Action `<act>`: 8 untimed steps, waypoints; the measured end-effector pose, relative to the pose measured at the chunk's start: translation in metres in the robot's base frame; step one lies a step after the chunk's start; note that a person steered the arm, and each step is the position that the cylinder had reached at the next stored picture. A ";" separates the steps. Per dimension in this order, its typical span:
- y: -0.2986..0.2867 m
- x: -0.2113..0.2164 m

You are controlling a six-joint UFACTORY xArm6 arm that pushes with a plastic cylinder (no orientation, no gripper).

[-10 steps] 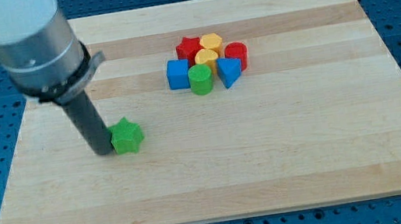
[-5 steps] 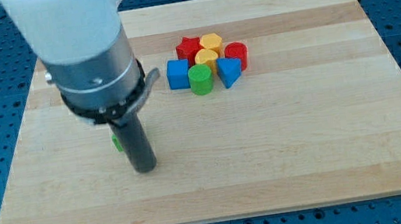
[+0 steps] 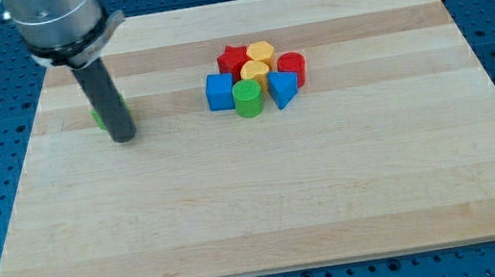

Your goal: Push green star closer to the blue cube

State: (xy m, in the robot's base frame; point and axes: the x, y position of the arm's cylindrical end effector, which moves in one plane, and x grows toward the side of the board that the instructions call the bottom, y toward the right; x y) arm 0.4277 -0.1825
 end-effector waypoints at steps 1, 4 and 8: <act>-0.008 -0.006; -0.046 -0.006; 0.031 -0.056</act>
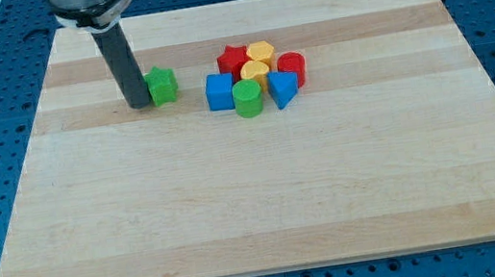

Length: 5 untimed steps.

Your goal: Push green star closer to the blue cube

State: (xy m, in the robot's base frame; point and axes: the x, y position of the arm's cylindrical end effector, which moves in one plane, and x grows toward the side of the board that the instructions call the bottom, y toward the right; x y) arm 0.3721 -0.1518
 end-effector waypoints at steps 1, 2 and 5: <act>-0.023 -0.002; -0.044 -0.020; 0.023 -0.027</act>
